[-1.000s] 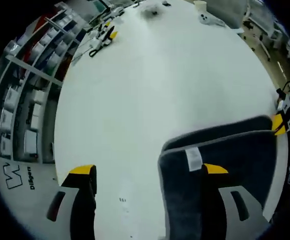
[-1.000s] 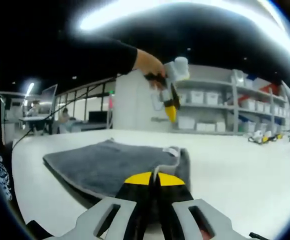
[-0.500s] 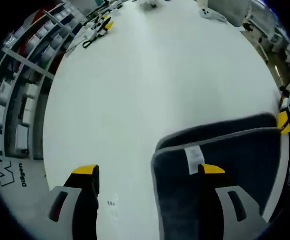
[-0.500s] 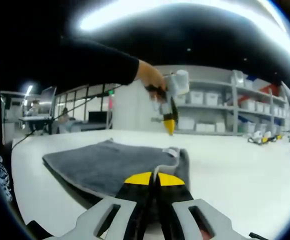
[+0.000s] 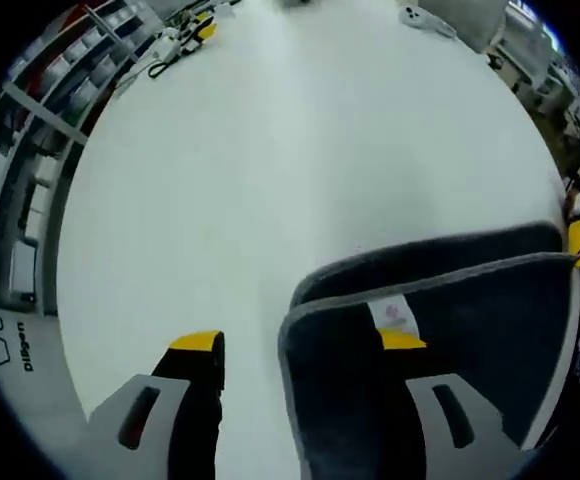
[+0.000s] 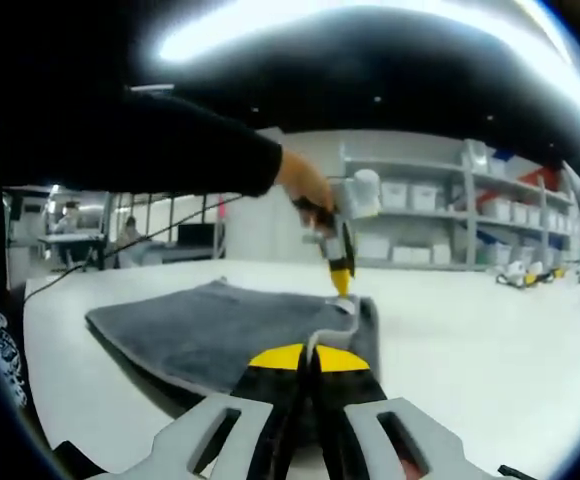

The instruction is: Open the folded towel by lifting each exposed corner and separating the folded layers until the towel lies flat within the target outline without major curled edges

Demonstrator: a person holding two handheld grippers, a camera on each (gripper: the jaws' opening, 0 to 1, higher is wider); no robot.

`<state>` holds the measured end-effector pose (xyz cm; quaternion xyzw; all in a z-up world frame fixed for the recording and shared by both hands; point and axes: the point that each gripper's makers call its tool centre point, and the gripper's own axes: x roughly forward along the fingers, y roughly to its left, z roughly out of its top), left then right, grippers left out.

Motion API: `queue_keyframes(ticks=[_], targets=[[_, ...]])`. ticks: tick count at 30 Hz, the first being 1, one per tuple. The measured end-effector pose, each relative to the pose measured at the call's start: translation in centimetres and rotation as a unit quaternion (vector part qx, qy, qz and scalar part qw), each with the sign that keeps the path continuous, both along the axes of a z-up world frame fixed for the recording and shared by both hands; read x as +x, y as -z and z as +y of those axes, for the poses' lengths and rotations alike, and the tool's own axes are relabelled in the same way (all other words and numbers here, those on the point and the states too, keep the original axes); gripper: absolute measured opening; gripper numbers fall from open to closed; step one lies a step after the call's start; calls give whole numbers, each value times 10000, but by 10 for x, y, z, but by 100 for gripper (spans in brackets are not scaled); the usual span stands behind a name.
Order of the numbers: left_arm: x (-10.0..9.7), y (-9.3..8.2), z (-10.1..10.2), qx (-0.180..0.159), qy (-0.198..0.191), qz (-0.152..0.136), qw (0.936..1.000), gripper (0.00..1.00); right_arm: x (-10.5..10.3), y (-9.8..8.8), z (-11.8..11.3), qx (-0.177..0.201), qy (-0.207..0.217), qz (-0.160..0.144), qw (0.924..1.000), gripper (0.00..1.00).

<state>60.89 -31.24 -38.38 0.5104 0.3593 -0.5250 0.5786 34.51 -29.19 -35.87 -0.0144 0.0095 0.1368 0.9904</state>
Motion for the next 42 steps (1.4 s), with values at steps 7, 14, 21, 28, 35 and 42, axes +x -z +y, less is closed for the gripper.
queue_keyframes(ticks=[7, 14, 21, 28, 35, 42], targets=[[2, 18, -1, 1, -73, 56, 10000, 48, 0, -1, 0, 32, -11, -31, 10000, 0], [5, 26, -2, 6, -16, 211, 9998, 37, 0, -1, 2, 48, -43, -26, 10000, 0], [1, 20, -2, -17, 15, 272, 9996, 26, 0, -1, 2, 36, -51, -15, 10000, 0], [2, 21, 2, -114, 63, 213, 9997, 13, 0, 0, 3, 30, -67, -5, 10000, 0], [1, 26, 6, -103, 126, 179, 9997, 10, 1, 0, 3, 27, -64, 2, 10000, 0], [-5, 19, 7, -137, 330, 152, 9992, 4, 2, -1, 3, 33, -62, -2, 10000, 0]])
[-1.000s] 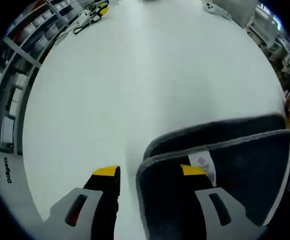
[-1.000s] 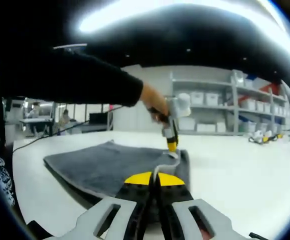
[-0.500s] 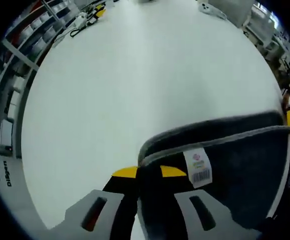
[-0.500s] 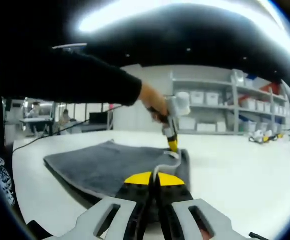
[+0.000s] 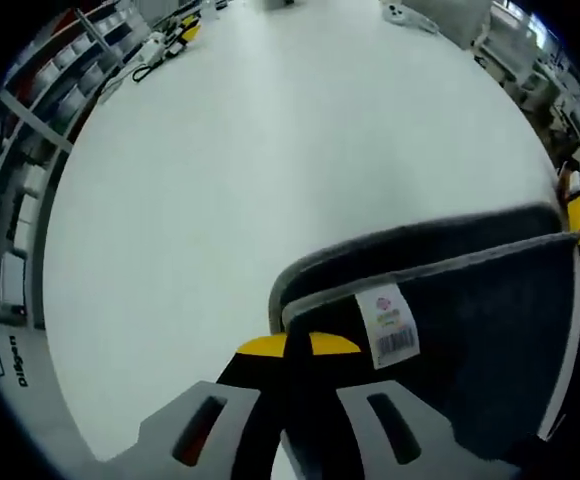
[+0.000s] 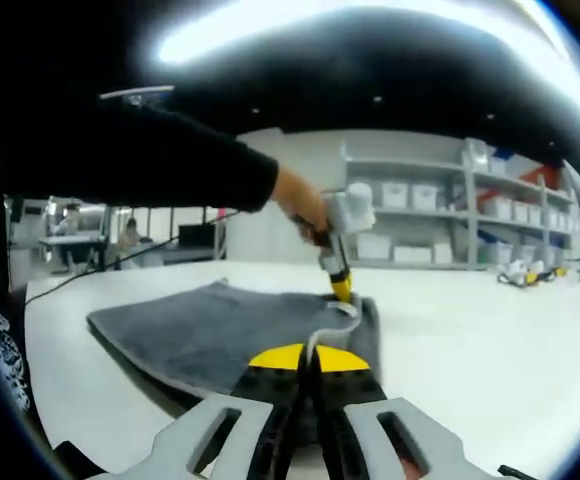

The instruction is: Open the folded towel by lifting each exposed corner and separating the folded layers until the towel lies flat within the target outline without major curled edges

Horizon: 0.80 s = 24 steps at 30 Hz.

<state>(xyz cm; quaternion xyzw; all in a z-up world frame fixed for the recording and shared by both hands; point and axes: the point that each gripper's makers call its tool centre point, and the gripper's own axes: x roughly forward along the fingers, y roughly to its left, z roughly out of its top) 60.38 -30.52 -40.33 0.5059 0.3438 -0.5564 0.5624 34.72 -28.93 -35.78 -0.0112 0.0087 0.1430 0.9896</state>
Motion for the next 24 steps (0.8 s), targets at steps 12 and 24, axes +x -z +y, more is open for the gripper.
queue_keyframes(ticks=[12, 24], targets=[[-5, -7, 0, -49, 58, -69, 9999, 3, 0, -1, 1, 30, -39, -7, 10000, 0], [0, -23, 2, -219, 114, -121, 9996, 3, -2, -11, -4, 577, -63, 119, 9982, 0]])
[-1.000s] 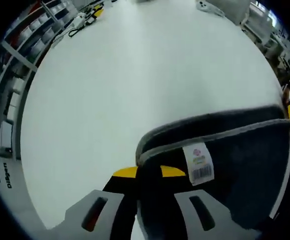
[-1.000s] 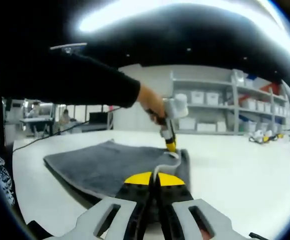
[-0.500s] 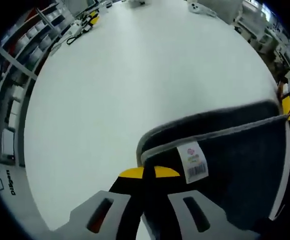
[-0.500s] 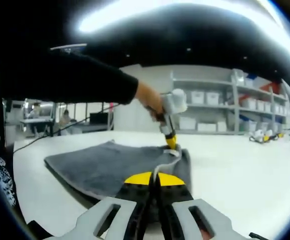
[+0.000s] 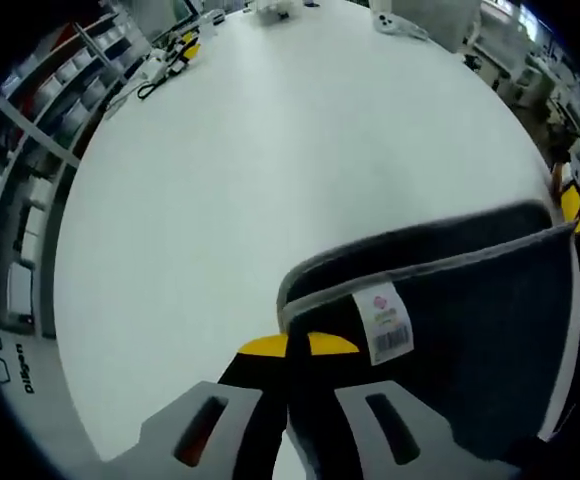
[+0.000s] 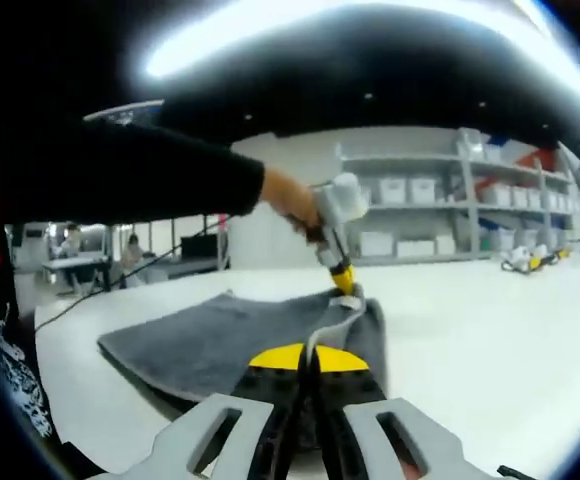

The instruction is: Open the folded towel by lifting each exposed corner and separating the folded layers until the towel lies flat within the target outline without major curled edges

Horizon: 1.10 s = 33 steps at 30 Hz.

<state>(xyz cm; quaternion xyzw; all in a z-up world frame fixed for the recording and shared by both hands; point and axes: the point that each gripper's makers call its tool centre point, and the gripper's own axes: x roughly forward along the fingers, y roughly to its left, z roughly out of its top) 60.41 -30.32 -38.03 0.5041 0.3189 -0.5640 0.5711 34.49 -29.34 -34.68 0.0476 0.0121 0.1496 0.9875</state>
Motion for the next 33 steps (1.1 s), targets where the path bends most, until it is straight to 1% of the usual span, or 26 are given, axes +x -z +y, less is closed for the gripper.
queue_keyframes(ticks=[2, 4, 6, 9, 10, 11, 13, 14, 16, 17, 21, 23, 24, 25, 27, 29, 30, 31, 32, 33], targets=[[1, -4, 2, -32, 16, -24, 10000, 3, 1, 0, 2, -164, -25, -17, 9999, 0], [0, -6, 2, -56, 37, -37, 10000, 3, 0, -4, 6, -204, -70, -80, 9997, 0], [1, -9, 3, -95, 67, -47, 9999, 3, -1, -11, 12, -141, -161, -150, 9997, 0], [3, -14, 3, -178, 128, -124, 9997, 2, -2, -25, 17, -163, -170, -355, 9991, 0], [3, -14, 3, -196, 154, -153, 9996, 2, -2, -26, 17, -157, -168, -354, 9991, 0], [-1, -14, 2, -299, 328, -222, 9988, 2, 0, -32, 21, -163, -212, -364, 9990, 0], [-5, -15, 5, -325, 358, -222, 9986, 2, 0, -35, 26, -236, -256, -377, 9987, 0], [-15, -13, 8, -342, 374, -280, 9983, 2, 0, -37, 30, -305, -309, -369, 9984, 0], [-16, -15, 10, -441, 343, -326, 9979, 2, -1, -39, 36, -424, -360, -364, 9978, 0], [-14, -18, 9, -520, 302, -301, 9977, 2, -1, -40, 36, -444, -366, -366, 9977, 0], [-12, -25, 18, -549, 279, -385, 9974, 3, 0, -47, 44, -608, -439, -375, 9965, 0], [-14, -33, 19, -788, 321, -371, 9957, 3, 2, -52, 51, -869, -487, -481, 9939, 0], [-16, -36, 19, -887, 262, -266, 9954, 3, 4, -52, 55, -1013, -485, -470, 9926, 0], [-17, -41, 19, -1041, 193, -129, 9943, 3, 5, -52, 57, -1041, -491, -475, 9922, 0], [-12, -49, 22, -1236, 99, -82, 9922, 3, 6, -53, 62, -1106, -542, -450, 9914, 0], [-8, -52, 28, -1292, 45, -69, 9916, 3, 7, -57, 65, -1153, -573, -453, 9906, 0], [-12, -51, 32, -1337, 27, -107, 9910, 3, 7, -59, 67, -1207, -595, -464, 9898, 0], [-11, -51, 34, -1356, 1, -149, 9906, 3, 7, -62, 68, -1258, -605, -491, 9890, 0], [0, -54, 37, -1369, 5, -196, 9904, 3, 7, -64, 69, -1295, -612, -515, 9883, 0], [1, -55, 38, -1370, 9, -225, 9903, 3, 6, -67, 71, -1310, -633, -525, 9880, 0]])
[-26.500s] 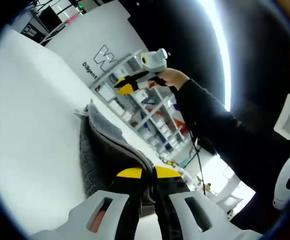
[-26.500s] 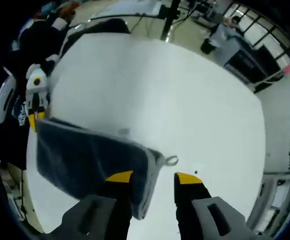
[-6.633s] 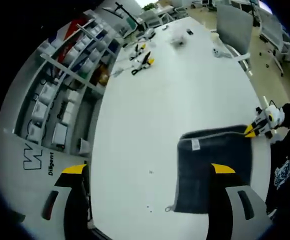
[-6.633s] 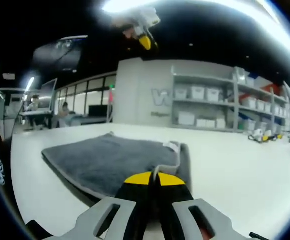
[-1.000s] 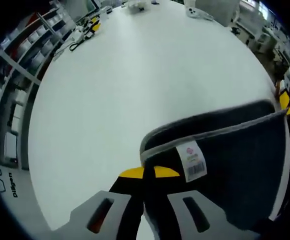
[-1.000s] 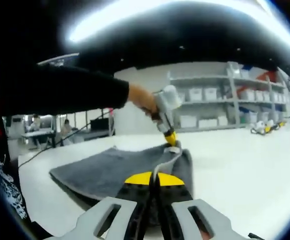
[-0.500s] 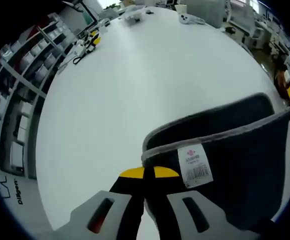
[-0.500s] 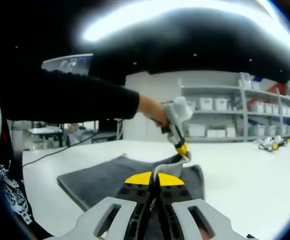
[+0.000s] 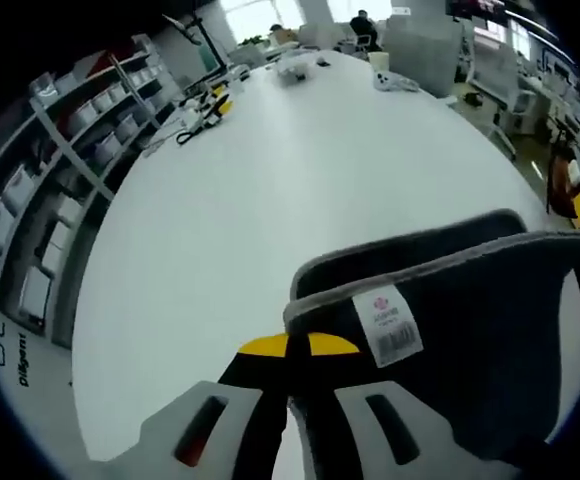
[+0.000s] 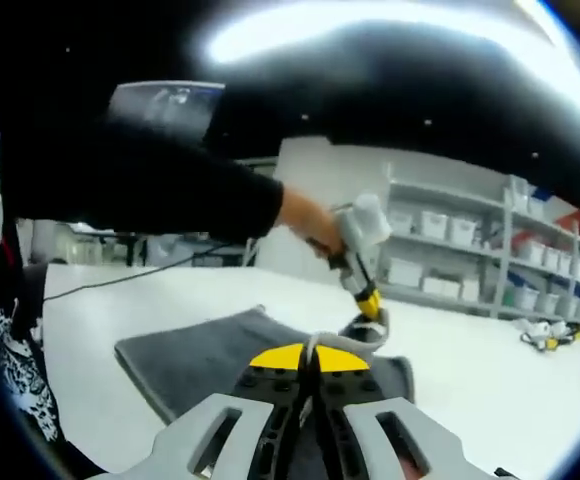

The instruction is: Open the folded towel by lifting each exposed corner and separating the folded layers until the towel lies flat within the target outline without major curled edges

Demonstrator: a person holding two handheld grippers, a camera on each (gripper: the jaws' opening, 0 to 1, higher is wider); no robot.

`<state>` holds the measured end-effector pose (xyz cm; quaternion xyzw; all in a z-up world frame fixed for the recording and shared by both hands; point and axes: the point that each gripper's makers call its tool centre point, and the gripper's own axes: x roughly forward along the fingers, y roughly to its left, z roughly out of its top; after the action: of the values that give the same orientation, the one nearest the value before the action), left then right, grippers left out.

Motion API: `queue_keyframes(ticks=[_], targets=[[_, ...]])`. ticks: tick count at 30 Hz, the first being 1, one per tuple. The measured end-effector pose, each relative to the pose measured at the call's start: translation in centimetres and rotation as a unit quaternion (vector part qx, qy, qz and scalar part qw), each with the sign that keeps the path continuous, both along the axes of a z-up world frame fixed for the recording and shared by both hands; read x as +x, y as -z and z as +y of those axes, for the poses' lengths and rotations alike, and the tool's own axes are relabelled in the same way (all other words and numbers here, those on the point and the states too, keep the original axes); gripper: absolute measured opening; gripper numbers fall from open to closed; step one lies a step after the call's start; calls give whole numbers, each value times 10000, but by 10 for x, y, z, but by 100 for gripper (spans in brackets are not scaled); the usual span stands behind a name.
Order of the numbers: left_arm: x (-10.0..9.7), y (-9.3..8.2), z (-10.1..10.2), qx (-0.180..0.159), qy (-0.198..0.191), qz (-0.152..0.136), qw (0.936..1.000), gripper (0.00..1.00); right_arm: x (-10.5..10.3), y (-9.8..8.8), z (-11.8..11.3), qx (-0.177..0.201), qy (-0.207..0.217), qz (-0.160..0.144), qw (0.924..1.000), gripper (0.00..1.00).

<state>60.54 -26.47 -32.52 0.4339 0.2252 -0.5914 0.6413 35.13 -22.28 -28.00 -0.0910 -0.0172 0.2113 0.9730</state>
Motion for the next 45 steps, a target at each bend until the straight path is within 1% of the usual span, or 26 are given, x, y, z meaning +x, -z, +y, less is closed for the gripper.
queue_keyframes(ticks=[3, 4, 6, 9, 12, 14, 15, 16, 17, 19, 22, 27, 28, 29, 31, 32, 33, 38, 40, 42, 45], targets=[[4, -5, 6, -46, 14, -76, 10000, 3, 0, -3, 6, -9, -106, -4, 9999, 0], [11, -11, 10, -143, 17, -115, 9998, 3, 3, -8, 13, -82, -157, -46, 9998, 0], [13, -13, 14, -177, 0, -170, 9997, 3, 4, -8, 20, -140, -202, -58, 9997, 0], [21, -15, 26, -135, -25, -379, 9992, 3, 5, -9, 32, -152, -304, -68, 9994, 0], [24, -22, 29, -288, -44, -448, 9986, 3, 3, -12, 40, -194, -309, -116, 9993, 0], [26, -26, 25, -352, -27, -460, 9983, 3, 3, -14, 41, -208, -298, -129, 9993, 0], [20, -25, 27, -578, 1, -420, 9974, 3, 3, -17, 44, -221, -292, -141, 9992, 0], [21, -26, 28, -643, -3, -413, 9971, 3, 3, -18, 46, -251, -293, -159, 9991, 0], [21, -29, 30, -630, -16, -414, 9972, 3, 3, -20, 48, -301, -286, -184, 9990, 0], [22, -27, 32, -627, -14, -391, 9973, 3, 4, -23, 53, -434, -235, -261, 9984, 0], [21, -27, 40, -738, -166, -304, 9967, 3, 9, -24, 64, -573, -195, -266, 9978, 0], [17, -29, 46, -826, -243, -193, 9961, 3, 10, -23, 80, -672, -383, -201, 9968, 0], [21, -32, 55, -887, -289, -182, 9955, 3, 11, -18, 96, -992, -518, -89, 9937, 0], [22, -33, 58, -910, -311, -185, 9952, 3, 12, -17, 100, -1058, -545, -65, 9929, 0], [22, -31, 61, -893, -404, -237, 9949, 3, 11, -20, 107, -1051, -574, -68, 9928, 0], [24, -29, 65, -813, -351, -347, 9955, 3, 11, -22, 110, -1004, -618, -74, 9930, 0], [25, -28, 66, -829, -338, -365, 9953, 3, 10, -25, 114, -943, -646, -100, 9934, 0], [25, -27, 75, -884, -391, -353, 9947, 2, 9, -29, 124, -880, -754, -140, 9932, 0], [19, -25, 86, -913, -390, -402, 9942, 2, 7, -30, 133, -909, -833, -141, 9923, 0], [22, -26, 92, -973, -449, -457, 9932, 2, 6, -30, 136, -981, -844, -154, 9915, 0], [26, -27, 100, -1073, -582, -440, 9915, 2, 4, -28, 139, -996, -871, -131, 9911, 0]])
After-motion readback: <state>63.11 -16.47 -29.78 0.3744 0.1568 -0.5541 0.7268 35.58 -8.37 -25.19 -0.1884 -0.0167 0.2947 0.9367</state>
